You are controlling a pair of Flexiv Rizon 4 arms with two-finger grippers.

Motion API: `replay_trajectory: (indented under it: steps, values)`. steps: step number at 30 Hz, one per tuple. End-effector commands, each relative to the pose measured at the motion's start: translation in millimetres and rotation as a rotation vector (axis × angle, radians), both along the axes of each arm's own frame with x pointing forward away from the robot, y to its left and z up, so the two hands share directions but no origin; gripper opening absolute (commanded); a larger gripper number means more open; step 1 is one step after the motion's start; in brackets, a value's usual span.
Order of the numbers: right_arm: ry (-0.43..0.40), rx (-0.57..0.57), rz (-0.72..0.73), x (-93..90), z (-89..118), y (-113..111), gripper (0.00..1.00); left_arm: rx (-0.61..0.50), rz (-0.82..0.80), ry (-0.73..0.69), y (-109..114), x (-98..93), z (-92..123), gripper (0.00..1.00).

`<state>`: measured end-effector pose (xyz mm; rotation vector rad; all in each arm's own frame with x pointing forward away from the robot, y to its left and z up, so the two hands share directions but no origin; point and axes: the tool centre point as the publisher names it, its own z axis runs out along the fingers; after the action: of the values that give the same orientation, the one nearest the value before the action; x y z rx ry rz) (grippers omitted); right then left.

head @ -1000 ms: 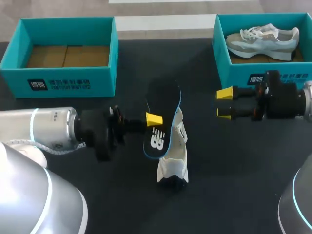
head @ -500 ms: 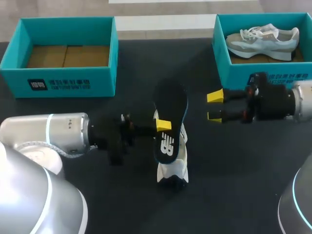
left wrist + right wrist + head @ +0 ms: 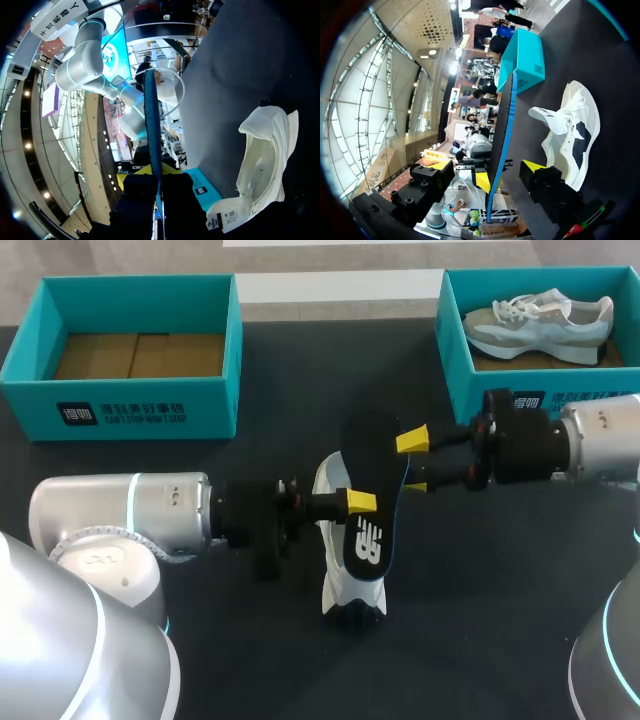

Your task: Take the shoe out of the shoebox, open the shoe tongue, remove and reinsert the insole, then place the shoe into the shoebox

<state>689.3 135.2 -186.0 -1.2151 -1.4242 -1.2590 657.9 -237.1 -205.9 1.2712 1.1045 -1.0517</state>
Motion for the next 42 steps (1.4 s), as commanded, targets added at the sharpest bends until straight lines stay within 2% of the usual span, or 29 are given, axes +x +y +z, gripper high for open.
replay_trajectory:
  steps: [1,7,15,22,25,28,32,33,34,35,36,37,42]
  values:
    - [0.001,0.002,0.008,5.6,-2.2,7.0,0.64,0.005,0.009,0.0,-13.5,1.4,-1.8,0.0]
    - [0.005,0.008,0.013,7.0,-4.3,9.9,0.49,0.007,-0.003,-0.02,-20.6,-1.4,-1.8,0.0]
    - [0.006,0.022,0.016,6.2,-5.9,13.2,0.38,-0.003,0.004,-0.017,-26.7,0.7,-2.2,0.0]
    - [0.008,0.029,0.02,4.4,-6.5,13.0,0.18,-0.004,0.012,-0.011,-29.7,0.6,-5.1,0.0]
    - [0.01,0.03,0.02,4.0,-7.1,11.7,0.14,-0.01,0.013,-0.008,-30.0,-2.4,-2.0,0.0]
    - [0.015,0.03,0.024,4.7,-8.4,11.2,0.0,-0.023,0.012,-0.005,-28.1,-6.5,1.9,0.0]
    - [0.027,0.03,0.039,6.9,-10.0,12.2,0.0,-0.03,0.013,0.0,-25.4,-9.7,3.3,0.0]
    - [0.029,0.029,0.04,7.6,-10.9,12.6,0.0,-0.032,0.018,0.005,-24.4,-10.5,3.9,0.1]
    - [0.03,0.029,0.04,8.1,-11.3,12.7,0.0,-0.031,0.02,0.009,-23.7,-10.9,4.2,0.35]
    - [0.033,0.029,0.041,8.6,-11.8,12.7,0.0,-0.032,0.025,0.012,-23.0,-11.2,4.4,0.49]
    - [0.035,0.029,0.042,8.9,-12.3,12.5,0.0,-0.031,0.026,0.014,-21.9,-11.3,4.5,0.89]
    - [0.037,0.028,0.043,9.2,-13.0,12.1,0.0,-0.029,0.029,0.015,-20.9,-11.2,4.4,1.0]
    - [0.052,0.027,0.03,8.4,-15.1,5.4,0.0,-0.017,0.041,0.026,-8.7,-7.8,3.7,1.0]
